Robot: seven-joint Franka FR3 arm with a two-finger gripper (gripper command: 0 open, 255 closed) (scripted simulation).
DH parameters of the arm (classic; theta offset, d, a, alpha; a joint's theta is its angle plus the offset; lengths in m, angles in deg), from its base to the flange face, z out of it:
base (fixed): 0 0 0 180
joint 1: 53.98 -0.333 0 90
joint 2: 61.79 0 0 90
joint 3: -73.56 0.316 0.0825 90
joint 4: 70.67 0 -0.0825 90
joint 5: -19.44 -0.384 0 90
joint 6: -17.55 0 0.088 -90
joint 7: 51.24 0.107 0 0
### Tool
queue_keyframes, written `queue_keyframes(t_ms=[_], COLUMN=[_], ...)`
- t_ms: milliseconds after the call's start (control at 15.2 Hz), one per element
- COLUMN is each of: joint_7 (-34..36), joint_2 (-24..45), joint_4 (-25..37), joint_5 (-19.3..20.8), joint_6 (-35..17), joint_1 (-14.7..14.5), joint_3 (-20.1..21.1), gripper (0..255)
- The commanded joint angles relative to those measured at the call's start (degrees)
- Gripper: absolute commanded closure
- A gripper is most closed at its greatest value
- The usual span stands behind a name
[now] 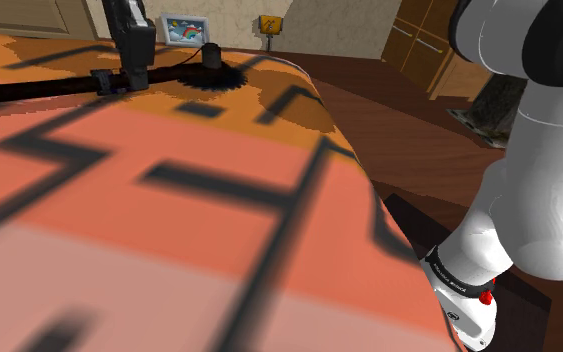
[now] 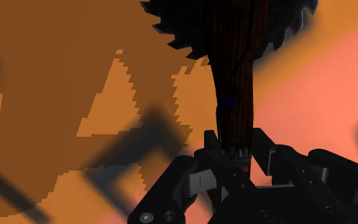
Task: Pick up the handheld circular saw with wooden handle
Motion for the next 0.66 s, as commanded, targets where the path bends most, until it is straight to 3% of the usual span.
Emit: queue_keyframes(t_ms=[0,462,594], joint_7=[0.1,0.3,0.2], joint_2=[0.9,7.7,8.0], joint_4=[3.2,20.2,20.8], joint_5=[0.3,2.6,2.7], joint_6=[2.3,12.5,12.8], joint_1=[-0.5,-3.9,-4.1], joint_3=[0.0,-0.4,-0.5], gripper=[255,255,255])
